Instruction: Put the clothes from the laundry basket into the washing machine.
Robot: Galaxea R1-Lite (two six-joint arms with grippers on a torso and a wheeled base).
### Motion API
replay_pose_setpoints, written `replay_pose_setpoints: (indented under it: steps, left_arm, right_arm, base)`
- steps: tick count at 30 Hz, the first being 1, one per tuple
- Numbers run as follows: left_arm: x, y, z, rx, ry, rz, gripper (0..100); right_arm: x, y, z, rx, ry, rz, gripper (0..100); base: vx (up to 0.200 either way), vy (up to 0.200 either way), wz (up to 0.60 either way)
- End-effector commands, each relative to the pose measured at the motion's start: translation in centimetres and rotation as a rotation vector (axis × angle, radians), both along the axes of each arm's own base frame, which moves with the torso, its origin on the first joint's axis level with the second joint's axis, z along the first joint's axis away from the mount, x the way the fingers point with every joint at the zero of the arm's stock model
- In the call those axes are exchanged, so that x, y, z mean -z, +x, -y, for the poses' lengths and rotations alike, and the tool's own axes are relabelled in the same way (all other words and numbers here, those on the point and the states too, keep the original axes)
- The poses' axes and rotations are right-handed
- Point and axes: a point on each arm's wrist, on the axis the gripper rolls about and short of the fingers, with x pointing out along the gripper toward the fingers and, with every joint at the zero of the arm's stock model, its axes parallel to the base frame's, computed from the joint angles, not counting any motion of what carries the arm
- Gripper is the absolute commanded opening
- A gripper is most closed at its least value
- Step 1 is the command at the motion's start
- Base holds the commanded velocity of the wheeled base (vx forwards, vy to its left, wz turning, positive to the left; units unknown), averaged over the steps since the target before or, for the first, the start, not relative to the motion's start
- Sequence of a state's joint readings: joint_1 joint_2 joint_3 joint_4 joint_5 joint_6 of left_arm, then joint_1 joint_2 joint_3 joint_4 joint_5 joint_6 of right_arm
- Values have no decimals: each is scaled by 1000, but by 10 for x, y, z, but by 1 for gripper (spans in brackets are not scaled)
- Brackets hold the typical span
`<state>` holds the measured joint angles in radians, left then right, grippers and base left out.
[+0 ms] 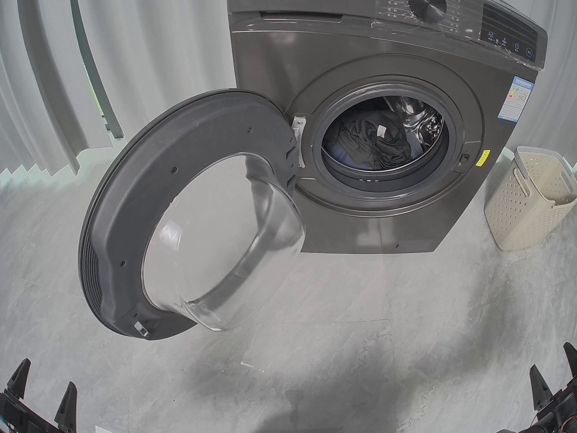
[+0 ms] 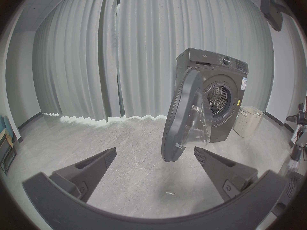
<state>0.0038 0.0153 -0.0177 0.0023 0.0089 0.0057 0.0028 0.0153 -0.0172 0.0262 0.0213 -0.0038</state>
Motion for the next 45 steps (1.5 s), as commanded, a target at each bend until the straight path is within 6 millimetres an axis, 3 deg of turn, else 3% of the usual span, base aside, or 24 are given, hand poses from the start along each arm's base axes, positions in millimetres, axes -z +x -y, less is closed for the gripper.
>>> replay_pose_setpoints:
  steps: [1, 5, 6, 9, 12, 19, 27, 34, 37, 39, 45]
  left_arm:
    - [5, 0, 0, -1, 11, -2, 100]
    - [4, 0, 0, 0, 22, 4, 100]
    - [-7, -3, 0, 0, 4, 55, 100]
    - [-69, -16, 1, 27, -30, 227, 100]
    - [-92, -4, 1, 82, -27, 154, 100]
    - [-105, 67, 7, 254, -45, -108, 100]
    - [-113, 129, 15, 354, -52, -158, 100]
    - [-114, 170, 19, 390, -45, -183, 100]
    - [-112, 174, 21, 402, -44, -178, 100]
    - [-111, 168, 34, 520, -46, -171, 100]
    - [-111, 134, 56, 760, -40, -125, 100]
  right_arm:
    - [2, 0, 0, -1, -1, -5, 100]
    - [2, 0, 0, -1, -1, -5, 100]
    - [2, 0, 0, 1, -1, -5, 100]
    - [2, 0, 0, 1, -1, -5, 100]
    - [2, 0, 0, 1, -1, -5, 100]
    - [2, 0, 0, 3, 1, -5, 100]
    - [2, 0, 0, 1, 1, -5, 100]
    - [2, 0, 0, 1, 1, -5, 100]
    - [2, 0, 0, 0, 1, -5, 100]
    - [2, 0, 0, 1, -1, -5, 100]
    - [2, 0, 0, -1, -1, -5, 100]
  base:
    - [0, 0, 0]
    - [0, 0, 0]
    - [0, 0, 0]
    - [0, 0, 0]
    - [0, 0, 0]
    - [0, 0, 0]
    - [0, 0, 0]
    - [0, 0, 0]
    - [0, 0, 0]
    - [0, 0, 0]
    - [0, 0, 0]
